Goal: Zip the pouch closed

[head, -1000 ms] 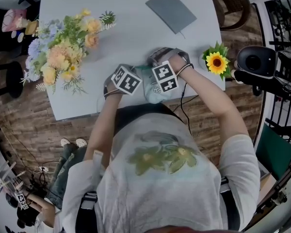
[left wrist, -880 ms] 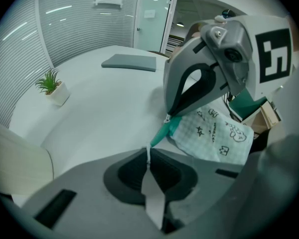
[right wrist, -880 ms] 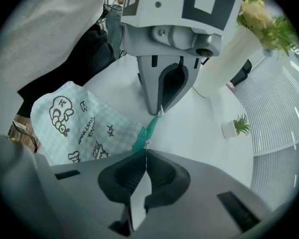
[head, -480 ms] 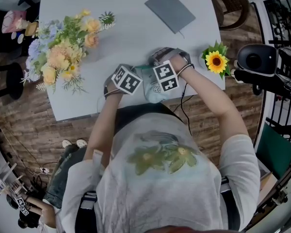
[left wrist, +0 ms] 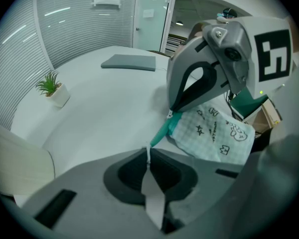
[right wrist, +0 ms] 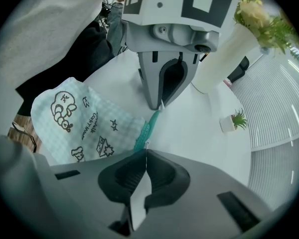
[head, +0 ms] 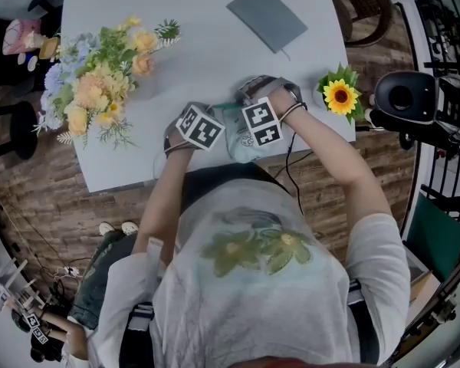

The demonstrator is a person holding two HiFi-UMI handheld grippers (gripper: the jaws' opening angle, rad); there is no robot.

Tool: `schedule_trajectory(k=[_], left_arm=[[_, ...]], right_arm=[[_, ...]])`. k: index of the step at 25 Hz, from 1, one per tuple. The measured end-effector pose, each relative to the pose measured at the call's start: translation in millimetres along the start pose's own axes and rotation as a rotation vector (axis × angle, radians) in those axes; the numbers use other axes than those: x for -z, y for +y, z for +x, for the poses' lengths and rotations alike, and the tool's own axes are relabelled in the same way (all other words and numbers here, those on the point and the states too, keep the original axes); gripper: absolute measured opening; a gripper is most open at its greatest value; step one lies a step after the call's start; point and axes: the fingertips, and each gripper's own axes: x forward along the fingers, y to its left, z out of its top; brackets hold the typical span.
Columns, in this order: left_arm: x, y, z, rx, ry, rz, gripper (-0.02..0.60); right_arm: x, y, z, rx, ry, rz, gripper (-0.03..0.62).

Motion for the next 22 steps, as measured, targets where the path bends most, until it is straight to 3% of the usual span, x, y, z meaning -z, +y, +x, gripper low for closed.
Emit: schedule_trajectory(k=[22], left_arm=[[0.3,0.3,0.3,-0.01,0.002,0.006,0.025]], right_arm=[[9.8,4.9,-2.7,0.021,0.024,0.038,0.018]])
